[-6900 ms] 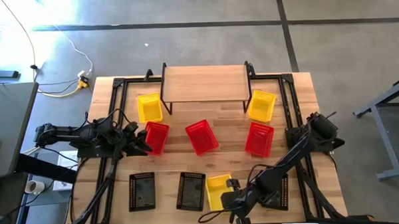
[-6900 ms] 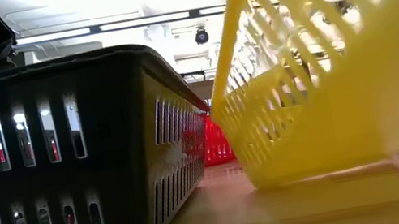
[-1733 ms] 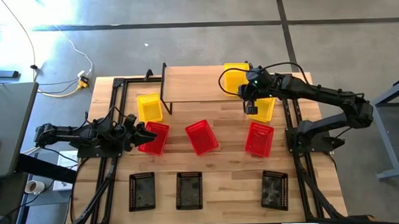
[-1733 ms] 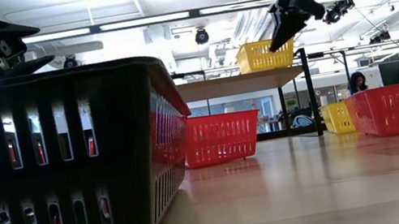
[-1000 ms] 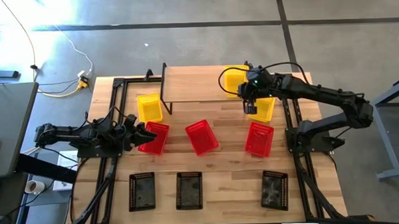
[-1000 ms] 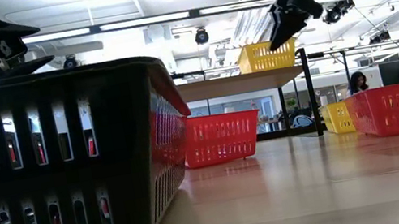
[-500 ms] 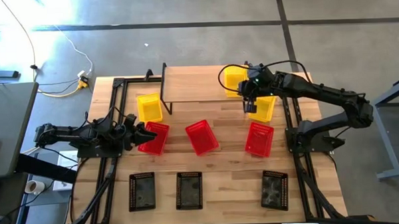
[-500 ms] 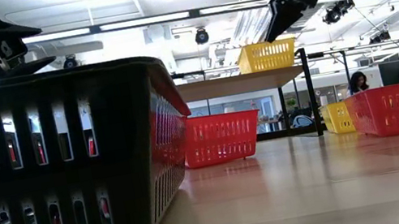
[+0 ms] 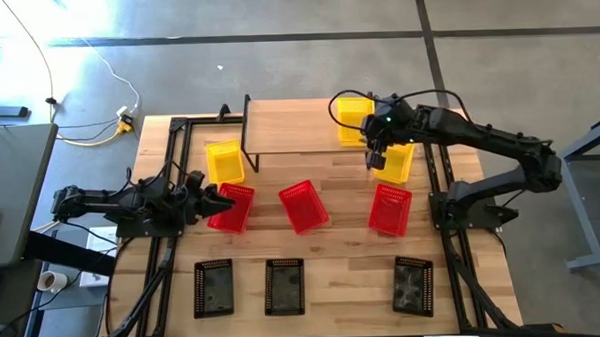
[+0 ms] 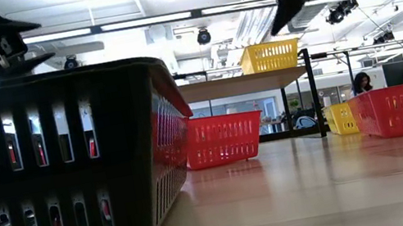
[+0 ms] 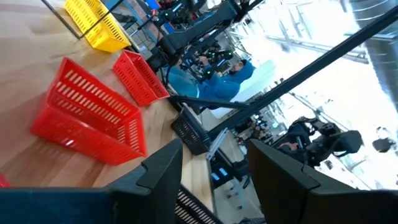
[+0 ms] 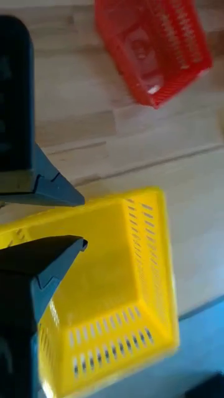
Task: Stack baskets on shelf by color
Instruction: Put the left red bin on the shelf
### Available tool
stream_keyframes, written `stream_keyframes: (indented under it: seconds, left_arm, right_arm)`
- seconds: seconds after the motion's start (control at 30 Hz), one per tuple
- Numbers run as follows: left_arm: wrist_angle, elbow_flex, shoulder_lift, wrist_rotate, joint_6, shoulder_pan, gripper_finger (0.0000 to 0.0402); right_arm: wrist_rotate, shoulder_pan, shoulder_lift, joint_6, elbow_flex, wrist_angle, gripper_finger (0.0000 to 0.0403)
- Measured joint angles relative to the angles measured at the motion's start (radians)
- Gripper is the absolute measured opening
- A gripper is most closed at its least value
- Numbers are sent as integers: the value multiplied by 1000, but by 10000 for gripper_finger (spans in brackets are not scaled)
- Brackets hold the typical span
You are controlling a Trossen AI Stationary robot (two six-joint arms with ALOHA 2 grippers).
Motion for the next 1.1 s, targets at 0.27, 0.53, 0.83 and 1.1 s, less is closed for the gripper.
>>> stream_keyframes:
  seconds: [0.27,0.53,0.83,1.1]
  left_arm:
    - [-26,102,0,22,91,0,170]
    - [-266,296,39,49,239,0,170]
    - [-552,580,235,49,467,0,170]
    - [-723,712,430,37,693,-1,170]
  right_arm:
    - [50,68,0,145,120,-110,74]
    - [50,199,0,276,139,-112,74]
    - [105,334,0,405,139,-76,74]
    - [195,412,0,476,139,-76,74]
